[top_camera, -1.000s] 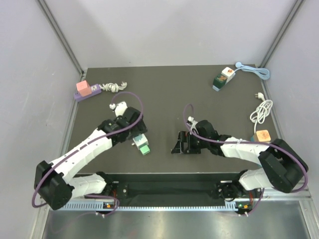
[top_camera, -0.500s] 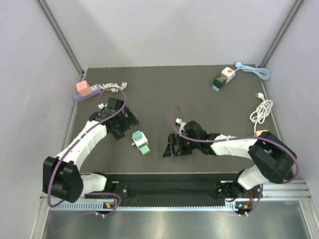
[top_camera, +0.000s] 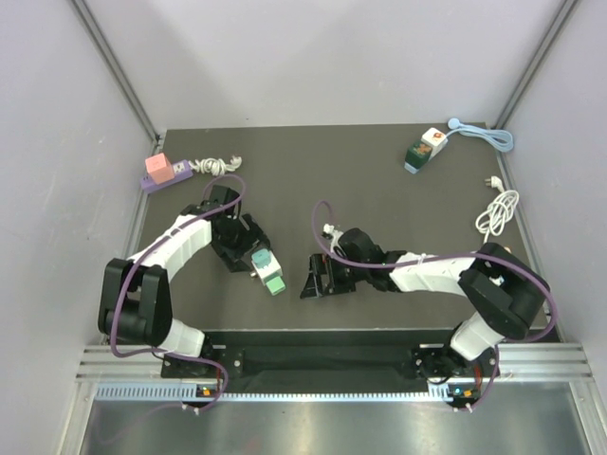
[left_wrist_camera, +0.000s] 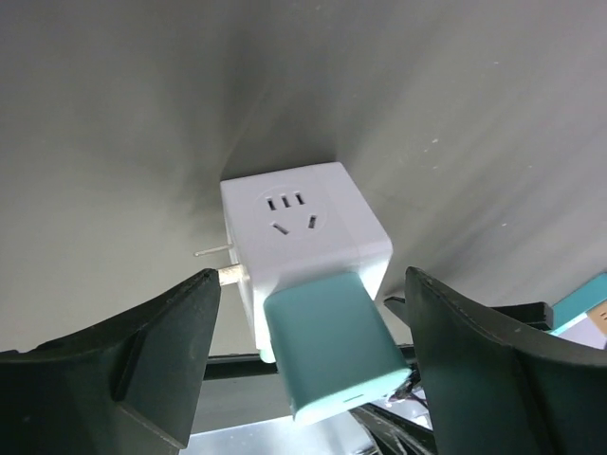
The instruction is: Pull the plug off the socket
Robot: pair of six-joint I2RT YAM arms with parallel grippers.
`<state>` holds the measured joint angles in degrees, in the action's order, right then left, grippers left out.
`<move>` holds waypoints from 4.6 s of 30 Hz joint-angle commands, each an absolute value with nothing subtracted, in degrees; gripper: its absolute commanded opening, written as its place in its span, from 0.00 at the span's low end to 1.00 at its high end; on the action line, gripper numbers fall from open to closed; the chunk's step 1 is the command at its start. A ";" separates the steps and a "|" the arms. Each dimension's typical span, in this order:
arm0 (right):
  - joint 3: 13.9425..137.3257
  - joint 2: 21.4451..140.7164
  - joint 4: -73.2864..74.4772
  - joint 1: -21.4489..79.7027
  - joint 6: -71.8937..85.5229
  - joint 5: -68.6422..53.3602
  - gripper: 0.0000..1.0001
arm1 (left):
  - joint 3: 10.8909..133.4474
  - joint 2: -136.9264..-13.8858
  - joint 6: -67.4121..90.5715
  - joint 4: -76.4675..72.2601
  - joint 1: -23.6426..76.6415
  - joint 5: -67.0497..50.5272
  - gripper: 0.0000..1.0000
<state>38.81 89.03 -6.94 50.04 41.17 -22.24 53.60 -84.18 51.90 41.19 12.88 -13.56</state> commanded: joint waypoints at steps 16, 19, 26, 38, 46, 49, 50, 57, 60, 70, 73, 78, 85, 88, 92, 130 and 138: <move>45.44 93.86 -11.07 52.73 40.69 -23.20 1.00 | 57.22 -86.13 54.76 43.77 13.01 -12.21 0.78; 47.02 95.44 -12.73 53.09 41.22 -25.22 1.00 | 57.04 -87.36 54.84 43.94 13.27 -12.66 0.77; 48.25 98.96 -19.86 53.35 43.50 -28.65 1.00 | 56.78 -89.56 53.88 44.82 13.80 -11.78 0.80; 50.53 103.70 -24.17 53.70 45.09 -31.38 0.94 | 55.46 -89.91 55.28 43.07 15.56 -11.08 0.68; 50.80 107.13 -29.00 53.61 47.46 -33.13 0.82 | 54.32 -88.77 54.23 43.07 15.47 -9.14 0.37; 50.89 108.28 -30.85 53.61 48.69 -33.84 0.77 | 53.97 -89.03 53.53 42.45 15.47 -9.32 0.24; 50.89 108.46 -31.28 53.53 49.13 -33.58 0.76 | 53.96 -89.12 53.35 42.36 15.56 -9.32 0.15; 50.97 110.74 -33.66 50.71 49.66 -36.02 0.63 | 52.30 -88.51 53.35 41.84 15.56 -9.14 0.00; 52.29 112.41 -34.63 50.63 50.18 -37.17 0.55 | 51.59 -87.72 53.61 41.31 15.47 -9.67 0.00; 52.91 118.38 -51.84 50.45 61.06 -42.01 0.27 | 50.10 -86.13 53.70 40.08 15.56 -9.50 0.00; 50.46 119.70 -58.17 50.36 64.41 -42.71 0.13 | 50.71 -86.22 53.53 41.04 15.56 -7.74 0.00; 46.76 120.94 -66.87 50.36 67.94 -42.45 0.00 | 50.98 -86.31 54.23 41.31 15.56 -6.68 0.00; 40.53 118.74 -68.29 50.71 66.02 -42.45 0.00 | 50.62 -87.01 55.02 40.26 15.47 -4.92 0.00; 37.10 118.04 -68.29 50.98 64.17 -41.84 0.00 | 50.89 -87.63 55.46 39.47 15.47 -5.18 0.00; 33.41 119.26 -73.90 51.68 65.39 -41.49 0.00 | 51.50 -87.80 55.46 39.20 15.47 -4.75 0.00; 17.67 112.77 -85.08 54.23 67.15 -34.72 0.00 | 49.92 -87.72 55.99 38.06 14.85 -0.44 0.00; 16.27 110.13 -83.05 54.84 66.18 -34.54 0.00 | 49.57 -88.68 56.69 37.00 14.59 0.53 0.00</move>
<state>16.67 112.44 -75.99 53.91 68.23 -31.86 51.37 -86.72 58.59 40.34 14.87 -11.70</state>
